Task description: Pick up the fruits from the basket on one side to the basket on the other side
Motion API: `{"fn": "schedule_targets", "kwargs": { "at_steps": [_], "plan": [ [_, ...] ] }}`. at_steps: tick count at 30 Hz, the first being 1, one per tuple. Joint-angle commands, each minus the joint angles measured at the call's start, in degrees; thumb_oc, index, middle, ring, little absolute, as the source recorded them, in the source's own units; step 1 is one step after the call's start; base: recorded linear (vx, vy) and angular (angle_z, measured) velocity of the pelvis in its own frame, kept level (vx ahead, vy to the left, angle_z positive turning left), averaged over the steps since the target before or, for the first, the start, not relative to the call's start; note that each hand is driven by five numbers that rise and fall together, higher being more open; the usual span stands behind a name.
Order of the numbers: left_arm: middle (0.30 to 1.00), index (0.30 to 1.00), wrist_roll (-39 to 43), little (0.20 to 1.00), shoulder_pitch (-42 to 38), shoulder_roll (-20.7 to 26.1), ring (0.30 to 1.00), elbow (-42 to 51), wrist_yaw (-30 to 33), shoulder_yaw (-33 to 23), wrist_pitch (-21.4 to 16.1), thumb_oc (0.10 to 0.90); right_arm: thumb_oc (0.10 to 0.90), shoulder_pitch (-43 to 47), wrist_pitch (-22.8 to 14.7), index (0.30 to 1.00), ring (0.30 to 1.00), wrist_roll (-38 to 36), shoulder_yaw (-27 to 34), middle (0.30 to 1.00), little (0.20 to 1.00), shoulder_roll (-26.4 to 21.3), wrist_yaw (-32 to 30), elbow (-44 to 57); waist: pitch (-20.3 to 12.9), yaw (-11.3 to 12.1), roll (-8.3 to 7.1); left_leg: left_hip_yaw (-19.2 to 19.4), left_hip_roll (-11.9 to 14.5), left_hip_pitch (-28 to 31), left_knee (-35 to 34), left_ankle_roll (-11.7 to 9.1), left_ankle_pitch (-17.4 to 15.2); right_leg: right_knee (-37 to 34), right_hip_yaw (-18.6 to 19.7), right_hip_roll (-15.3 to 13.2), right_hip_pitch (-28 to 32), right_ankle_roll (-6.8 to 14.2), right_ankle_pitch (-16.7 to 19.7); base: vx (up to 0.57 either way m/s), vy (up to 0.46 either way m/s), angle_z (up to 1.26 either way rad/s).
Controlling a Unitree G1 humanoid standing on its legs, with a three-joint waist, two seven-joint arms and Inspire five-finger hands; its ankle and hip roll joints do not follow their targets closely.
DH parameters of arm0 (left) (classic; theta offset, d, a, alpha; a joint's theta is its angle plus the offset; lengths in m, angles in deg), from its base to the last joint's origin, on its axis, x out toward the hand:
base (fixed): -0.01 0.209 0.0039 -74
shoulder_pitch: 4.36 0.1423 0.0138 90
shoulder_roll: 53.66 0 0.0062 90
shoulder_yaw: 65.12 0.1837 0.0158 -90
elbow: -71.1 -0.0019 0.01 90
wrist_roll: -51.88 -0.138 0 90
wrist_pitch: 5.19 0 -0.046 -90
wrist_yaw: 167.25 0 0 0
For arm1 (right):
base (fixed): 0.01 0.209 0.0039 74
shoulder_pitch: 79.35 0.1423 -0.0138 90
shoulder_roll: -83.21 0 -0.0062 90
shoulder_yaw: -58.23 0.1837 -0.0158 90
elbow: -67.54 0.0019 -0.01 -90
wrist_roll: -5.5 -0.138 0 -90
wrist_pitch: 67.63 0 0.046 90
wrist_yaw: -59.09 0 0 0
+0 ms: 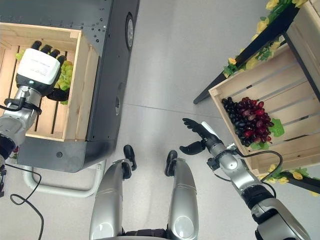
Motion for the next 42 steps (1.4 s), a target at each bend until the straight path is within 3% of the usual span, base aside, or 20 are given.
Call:
{"fn": "schedule_targets", "kwargs": {
  "at_steps": [1,4,14,28,33,42],
  "plan": [
    [0.9,0.9,-0.57,0.9,-5.23,6.86,0.9,-0.83,5.5,-6.07,6.61,0.8,0.8,0.21,-4.86,0.9,0.9,-1.42,3.85,0.9,0.9,-1.42,-0.13,4.47,-0.68,0.84,0.45,4.19,-0.77,6.63,1.5,-0.55,-11.19,-3.46,0.11,1.37,3.94,0.39,0.19,0.01,0.024,0.12],
    [0.9,0.9,-1.3,0.9,-5.08,6.95,0.9,-1.01,6.12,-6.58,8.19,0.8,0.8,0.0,-4.54,0.9,0.9,-1.57,3.86,0.9,0.9,-1.4,-0.07,4.51,-0.68,0.94,0.36,4.2,-0.79,6.59,1.39,-0.43,-11.24,-3.2,0.04,1.21,3.69,0.35,0.16,0.01,0.017,0.05],
    [0.9,0.9,-4.59,0.9,-9.53,8.05,0.9,0.6,4.05,-4.3,6.74,0.8,0.8,-0.17,-4.04,0.9,0.9,-1.48,3.71,0.9,0.9,-1.25,-0.5,4.97,-0.68,1.11,-0.2,4.07,-0.65,5.05,1.37,0.41,-11.48,-2.61,-0.38,0.98,1.68,0.73,0.89,0.02,0.016,0.05],
    [0.9,0.9,-17.59,0.9,-15.32,8.23,0.9,2.23,-0.85,1.9,5.88,0.8,0.8,-1.4,-4.96,0.9,0.9,-3.15,4.49,0.9,0.9,-1.55,-1.3,3.33,-0.68,0.28,-1.06,4.22,0.08,1.41,1.76,0.87,-11.31,-2.83,-0.37,1.42,-2.09,1.14,2.35,0.01,0.015,0.01],
    [0.9,0.9,-20.12,0.9,-18.47,7.39,0.9,0.55,-2.26,4.35,3.08,0.8,0.8,-1.5,-6.11,0.9,0.9,-3.51,4.66,0.9,0.9,-1.32,-1.75,3.39,-0.68,-0.26,-1.79,4.28,0.23,-0.78,1.82,1.12,-11.11,-2.99,-0.47,1.81,-4.22,1.32,3.07,0.0,0.007,0.0],
    [0.9,0.9,-17.97,0.9,-19.16,5.4,0.9,-5.3,-6.14,6.75,-5.54,0.8,0.8,-1.8,-7.52,0.9,0.9,-3.66,5.19,0.9,0.9,-1.12,-2.79,4.77,-0.68,-1.0,-2.58,4.04,0.44,-4.39,3.87,1.35,-11.71,-0.85,-0.71,1.63,-7.53,1.36,2.86,0.0,0.006,-0.01]
  ]
}}
